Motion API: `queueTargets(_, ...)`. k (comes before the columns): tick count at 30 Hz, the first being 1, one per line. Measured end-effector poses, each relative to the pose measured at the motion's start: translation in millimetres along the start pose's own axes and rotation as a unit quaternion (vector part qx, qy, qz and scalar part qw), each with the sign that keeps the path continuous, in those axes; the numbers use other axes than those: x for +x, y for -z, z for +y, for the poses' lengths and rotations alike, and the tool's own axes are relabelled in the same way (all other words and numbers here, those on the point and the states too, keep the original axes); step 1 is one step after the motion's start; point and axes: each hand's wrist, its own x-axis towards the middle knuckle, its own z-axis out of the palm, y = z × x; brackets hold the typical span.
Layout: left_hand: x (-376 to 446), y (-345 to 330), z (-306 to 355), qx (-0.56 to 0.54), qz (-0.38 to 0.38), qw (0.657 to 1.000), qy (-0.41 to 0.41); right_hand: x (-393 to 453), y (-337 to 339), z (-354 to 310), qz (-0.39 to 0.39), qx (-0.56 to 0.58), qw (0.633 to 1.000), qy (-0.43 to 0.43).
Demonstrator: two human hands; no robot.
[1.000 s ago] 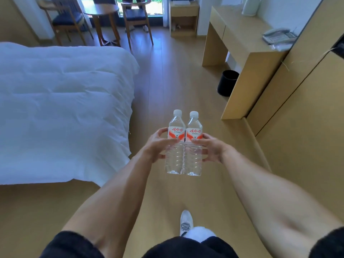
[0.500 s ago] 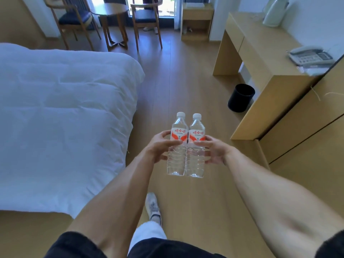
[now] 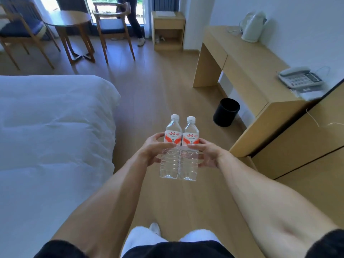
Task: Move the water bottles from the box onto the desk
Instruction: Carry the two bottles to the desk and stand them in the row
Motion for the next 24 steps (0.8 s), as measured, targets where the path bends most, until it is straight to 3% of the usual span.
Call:
queueTargets(9,116.7,20.9,73.8,0.014,-0.032,0.999,-0.006,99.5,18.3,-86.0,0.020,0.012,1.000,0.004)
queueTargets(24,331.9,8.8,225.8,0.007,-0.001,1.000,0.012,285.1,93.4,-275.8,-0.005,0.001,1.000,-0.007)
